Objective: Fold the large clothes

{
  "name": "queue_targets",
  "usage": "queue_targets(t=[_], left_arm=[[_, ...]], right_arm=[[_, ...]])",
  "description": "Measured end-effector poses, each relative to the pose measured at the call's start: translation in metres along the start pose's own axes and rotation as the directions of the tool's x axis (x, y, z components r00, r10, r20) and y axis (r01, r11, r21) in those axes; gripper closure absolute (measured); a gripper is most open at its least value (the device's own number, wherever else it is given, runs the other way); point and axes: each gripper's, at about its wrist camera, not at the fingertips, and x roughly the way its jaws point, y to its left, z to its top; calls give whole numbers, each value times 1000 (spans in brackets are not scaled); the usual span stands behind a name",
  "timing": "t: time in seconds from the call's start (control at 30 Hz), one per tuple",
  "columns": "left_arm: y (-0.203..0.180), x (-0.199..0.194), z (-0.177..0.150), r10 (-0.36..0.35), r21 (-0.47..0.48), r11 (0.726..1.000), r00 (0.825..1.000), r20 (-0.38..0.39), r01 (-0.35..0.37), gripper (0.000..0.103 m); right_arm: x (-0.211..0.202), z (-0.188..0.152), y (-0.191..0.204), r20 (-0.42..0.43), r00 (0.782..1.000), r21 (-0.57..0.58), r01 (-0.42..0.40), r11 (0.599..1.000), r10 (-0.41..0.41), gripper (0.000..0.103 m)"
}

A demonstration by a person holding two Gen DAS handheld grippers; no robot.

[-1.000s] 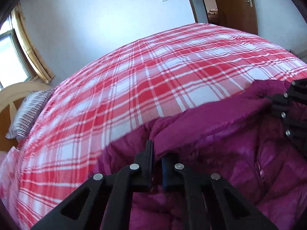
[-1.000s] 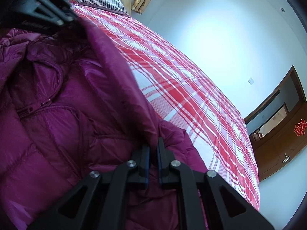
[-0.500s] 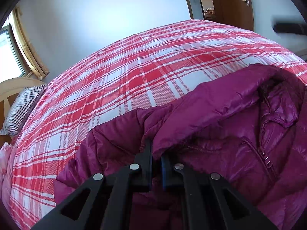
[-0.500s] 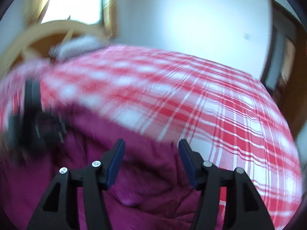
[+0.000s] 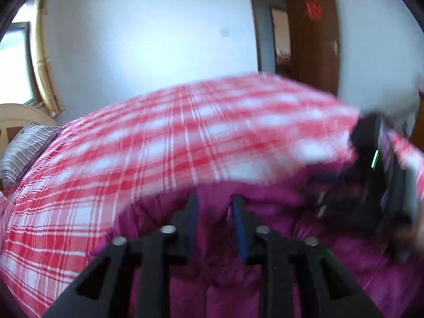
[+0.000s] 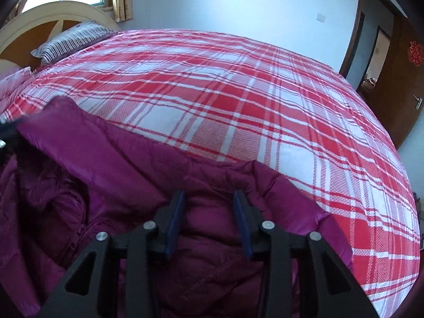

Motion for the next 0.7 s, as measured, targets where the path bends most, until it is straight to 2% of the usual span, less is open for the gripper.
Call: queue_targets(t=[0.13, 0.2, 0.23, 0.3, 0.33, 0.37, 0.43, 0.57, 0.7], left_arm=[[-1, -3, 35, 8, -113, 994, 996, 89, 3, 63], [-5, 3, 41, 15, -132, 991, 994, 104, -1, 56], [-8, 13, 42, 41, -114, 993, 996, 75, -32, 56], [-21, 47, 33, 50, -47, 998, 997, -56, -52, 56], [-25, 65, 24, 77, -16, 997, 988, -135, -80, 56], [-27, 77, 14, 109, 0, 994, 977, -184, -111, 56], [-21, 93, -8, 118, -14, 992, 959, -257, -126, 56], [-2, 99, -21, 35, -130, 989, 960, -278, -74, 56], [2, 102, -27, 15, -155, 986, 962, -272, -59, 55]], right_arm=[[4, 1, -1, 3, 1000, 8, 5, 1000, -5, 62], [4, 1, -1, 14, 1000, 12, 0, 1000, 0, 62], [3, 0, -2, 21, 1000, 18, -7, 1000, 6, 62], [4, 0, -2, 22, 1000, 26, -18, 999, 18, 62], [4, 0, -3, 23, 999, 31, -25, 999, 25, 62], [5, -1, -5, 26, 999, 37, -36, 999, 35, 62], [4, -2, -9, 35, 998, 59, -63, 996, 61, 62], [3, -2, -11, 47, 995, 75, -90, 993, 87, 62], [5, -2, -10, 40, 995, 73, -89, 993, 86, 62]])
